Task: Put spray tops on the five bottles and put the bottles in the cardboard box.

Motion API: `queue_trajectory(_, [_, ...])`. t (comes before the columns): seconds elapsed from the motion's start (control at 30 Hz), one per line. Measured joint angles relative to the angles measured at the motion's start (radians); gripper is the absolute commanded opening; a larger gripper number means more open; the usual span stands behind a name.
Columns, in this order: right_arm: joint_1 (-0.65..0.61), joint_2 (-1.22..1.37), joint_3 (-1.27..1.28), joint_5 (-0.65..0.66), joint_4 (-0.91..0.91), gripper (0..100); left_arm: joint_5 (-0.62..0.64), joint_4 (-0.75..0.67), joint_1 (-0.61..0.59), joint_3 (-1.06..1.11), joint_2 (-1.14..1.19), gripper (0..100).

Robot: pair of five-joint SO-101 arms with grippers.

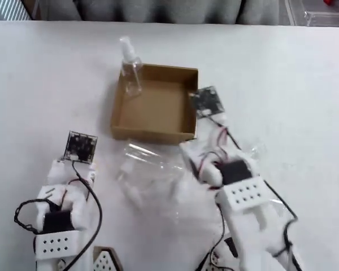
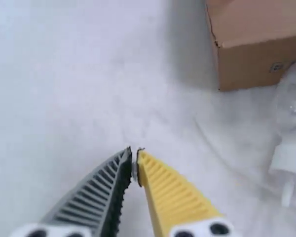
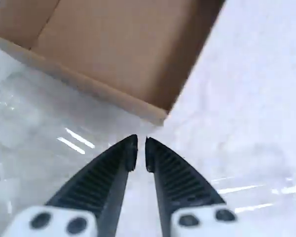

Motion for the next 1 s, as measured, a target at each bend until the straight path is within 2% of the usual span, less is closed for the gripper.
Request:
queue_trajectory(0.1, [0.140,-0.103,0.080,0.114,0.008,1.6,-0.061,0.063,-0.005,-0.063,0.000,2])
queue_trajectory(0.2, [0.310,-0.180,0.166,0.213,0.008,1.7,-0.176,0.137,0.021,-0.144,0.000,2])
queue_trajectory(0.3, [0.453,-0.241,0.252,0.319,0.008,1.7,-0.305,0.238,0.094,-0.247,0.000,2])
queue_trajectory(0.4, [0.540,-0.301,0.353,0.345,-0.035,1.7,-0.479,0.371,0.201,-0.347,0.000,2])
queue_trajectory(0.5, [0.555,-0.362,0.457,0.345,-0.101,1.7,-0.654,0.519,0.321,-0.422,0.000,2])
queue_trajectory(0.57, [0.565,-0.400,0.486,0.345,-0.115,1.7,-0.726,0.603,0.400,-0.470,0.000,2])
queue_trajectory(0.63, [0.580,-0.437,0.511,0.345,-0.124,1.7,-0.750,0.657,0.473,-0.512,-0.003,2])
queue_trajectory(0.77, [0.589,-0.494,0.529,0.345,-0.117,1.7,-0.764,0.669,0.571,-0.574,-0.020,5])
queue_trajectory(0.9, [0.589,-0.528,0.529,0.345,-0.100,1.6,-0.784,0.669,0.614,-0.585,-0.020,19])
queue_trajectory(1.0, [0.588,-0.542,0.539,0.345,-0.098,1.6,-0.798,0.649,0.635,-0.615,0.094,26])
